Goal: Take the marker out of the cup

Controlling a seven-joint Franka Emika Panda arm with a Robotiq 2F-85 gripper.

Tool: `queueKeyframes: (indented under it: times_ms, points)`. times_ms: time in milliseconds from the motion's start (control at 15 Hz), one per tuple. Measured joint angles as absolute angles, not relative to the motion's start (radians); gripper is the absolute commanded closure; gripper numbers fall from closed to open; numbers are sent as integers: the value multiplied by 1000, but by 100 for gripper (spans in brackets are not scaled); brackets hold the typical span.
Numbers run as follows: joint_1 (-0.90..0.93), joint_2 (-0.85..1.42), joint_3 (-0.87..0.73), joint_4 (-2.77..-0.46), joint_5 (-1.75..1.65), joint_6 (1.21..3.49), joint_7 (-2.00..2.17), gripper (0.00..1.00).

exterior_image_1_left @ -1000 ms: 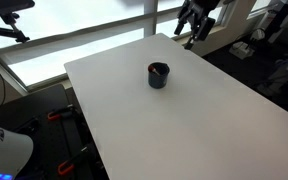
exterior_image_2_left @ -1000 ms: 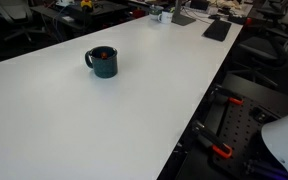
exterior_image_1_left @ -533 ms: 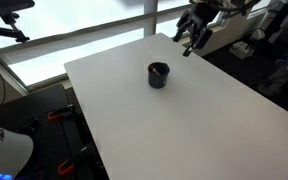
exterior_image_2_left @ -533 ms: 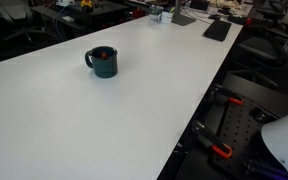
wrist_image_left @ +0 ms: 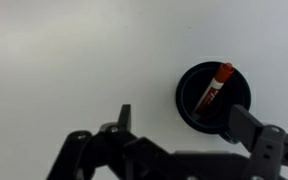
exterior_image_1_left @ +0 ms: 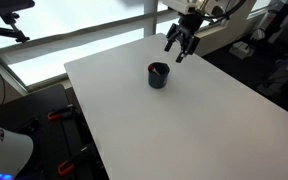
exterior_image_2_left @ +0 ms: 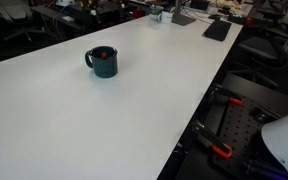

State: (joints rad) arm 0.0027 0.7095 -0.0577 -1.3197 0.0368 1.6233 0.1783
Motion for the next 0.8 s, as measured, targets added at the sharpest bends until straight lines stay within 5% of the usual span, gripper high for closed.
queueKeyframes:
  times_ms: [800]
  points:
    - [30, 711, -56, -1310, -10, 1623, 142, 0]
